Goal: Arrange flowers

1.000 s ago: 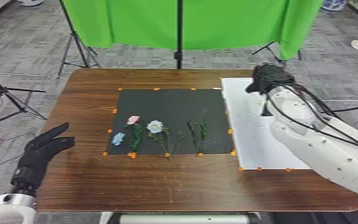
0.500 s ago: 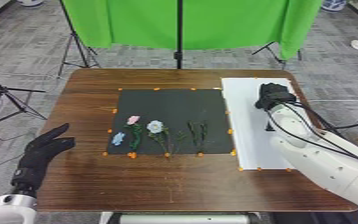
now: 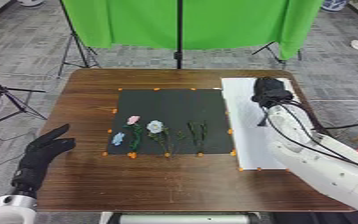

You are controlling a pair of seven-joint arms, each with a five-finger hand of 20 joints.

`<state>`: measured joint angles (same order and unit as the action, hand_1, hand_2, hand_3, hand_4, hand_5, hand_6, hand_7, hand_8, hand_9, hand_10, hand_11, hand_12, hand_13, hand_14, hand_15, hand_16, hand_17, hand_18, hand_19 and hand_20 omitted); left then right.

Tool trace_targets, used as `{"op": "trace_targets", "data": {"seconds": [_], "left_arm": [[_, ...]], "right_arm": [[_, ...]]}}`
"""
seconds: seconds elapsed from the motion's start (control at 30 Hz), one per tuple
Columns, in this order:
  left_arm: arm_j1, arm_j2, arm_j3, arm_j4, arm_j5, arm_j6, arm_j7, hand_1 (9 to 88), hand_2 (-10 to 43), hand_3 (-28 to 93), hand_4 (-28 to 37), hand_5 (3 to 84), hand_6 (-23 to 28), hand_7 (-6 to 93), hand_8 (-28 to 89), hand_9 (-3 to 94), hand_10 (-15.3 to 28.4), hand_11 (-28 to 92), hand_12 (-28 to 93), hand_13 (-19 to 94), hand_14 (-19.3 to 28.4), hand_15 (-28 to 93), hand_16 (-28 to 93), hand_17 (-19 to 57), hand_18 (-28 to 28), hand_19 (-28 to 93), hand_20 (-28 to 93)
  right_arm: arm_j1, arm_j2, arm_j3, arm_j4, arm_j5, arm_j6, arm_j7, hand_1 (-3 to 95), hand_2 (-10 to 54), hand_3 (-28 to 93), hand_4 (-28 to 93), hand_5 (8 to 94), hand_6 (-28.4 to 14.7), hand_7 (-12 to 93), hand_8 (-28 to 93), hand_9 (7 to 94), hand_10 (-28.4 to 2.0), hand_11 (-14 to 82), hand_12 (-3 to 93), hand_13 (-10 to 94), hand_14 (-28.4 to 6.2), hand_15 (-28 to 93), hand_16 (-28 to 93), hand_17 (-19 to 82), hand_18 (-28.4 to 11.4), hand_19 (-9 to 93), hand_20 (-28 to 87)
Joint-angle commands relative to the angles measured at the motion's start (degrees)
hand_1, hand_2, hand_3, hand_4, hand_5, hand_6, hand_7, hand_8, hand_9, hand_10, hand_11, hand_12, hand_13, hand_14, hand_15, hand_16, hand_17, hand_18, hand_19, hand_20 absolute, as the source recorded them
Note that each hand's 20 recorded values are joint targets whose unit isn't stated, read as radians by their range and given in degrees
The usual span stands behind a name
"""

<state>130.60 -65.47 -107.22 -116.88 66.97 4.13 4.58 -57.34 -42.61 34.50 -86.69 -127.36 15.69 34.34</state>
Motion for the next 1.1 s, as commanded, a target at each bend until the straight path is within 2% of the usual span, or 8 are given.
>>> {"op": "trace_targets", "data": {"seconds": [0.03, 0.23, 0.4, 0.77, 1.1], "left_arm": [[0.4, 0.01, -0.04, -0.02, 0.37, -1.28, -0.97, 34.2, 6.1, 70, -5.1, 40.4, 2.8, 9.5, -6, 47.1, 14.5, 22, 12, 38, 19.0, 23, -1, 5.4, 16.5, 19, 17], [-0.1, 0.24, 0.14, 0.19, 0.62, -2.15, -1.56, 34.1, 6.0, 70, -5.2, 40.4, 2.8, 9.5, -6, 47.1, 14.4, 22, 12, 38, 19.0, 23, -1, 5.4, 16.5, 19, 16], [-0.3, 0.29, 0.23, 0.34, 1.0, -2.85, -1.94, 34.1, 6.1, 70, -5.4, 40.3, 2.8, 9.5, -6, 47.1, 14.4, 22, 12, 38, 19.0, 23, -1, 5.3, 16.5, 19, 16], [-0.4, -0.13, 0.51, 0.49, 1.09, -2.83, -1.5, 34.0, 6.0, 70, -5.3, 40.4, 2.8, 9.5, -6, 47.1, 14.5, 22, 12, 38, 19.1, 23, -1, 5.3, 16.5, 19, 16], [-0.6, -0.11, 0.71, 0.62, 1.09, -2.84, -1.58, 34.0, 5.9, 70, -5.7, 40.4, 2.9, 9.4, -6, 47.1, 14.5, 21, 12, 38, 19.0, 23, -1, 5.2, 16.4, 18, 16]], "right_arm": [[6.5, 1.0, 0.0, -13.6, 9.0, -6.1, -6.3, 58.6, -9.5, 58, -16, 80.7, -1.2, 21, 17, 91.8, -8.8, 20.6, 37.1, 94, 0.3, 60, 32, 67, -13.0, 93, 59], [9.0, -1.1, -4.7, -17.6, 9.3, -11.1, -10.9, 58.0, -9.5, 59, -16, 79.8, -0.5, 22, 17, 91.0, -8.6, 19.9, 39.9, 93, 0.2, 58, 36, 65, -13.2, 93, 59], [10.3, -3.8, -10.2, -17.2, 6.4, -11.6, -12.3, 57.1, -9.5, 59, -16, 79.1, 0.1, 23, 17, 90.6, -8.6, 19.5, 40.8, 93, -0.2, 57, 37, 64, -13.6, 93, 60], [10.7, -8.5, -15.5, -12.3, 3.6, -9.9, -13.5, 56.6, -9.5, 60, -16, 78.8, 0.4, 23, 17, 90.5, -8.4, 19.4, 40.9, 92, -0.3, 57, 37, 63, -13.7, 93, 59], [9.5, -9.2, -16.1, -12.4, 3.7, -12.0, -13.9, 54.2, -9.5, 60, -16, 77.9, 0.0, 23, 16, 89.3, -8.6, 18.2, 39.9, 92, -0.4, 57, 37, 63, -14.1, 93, 59]]}}
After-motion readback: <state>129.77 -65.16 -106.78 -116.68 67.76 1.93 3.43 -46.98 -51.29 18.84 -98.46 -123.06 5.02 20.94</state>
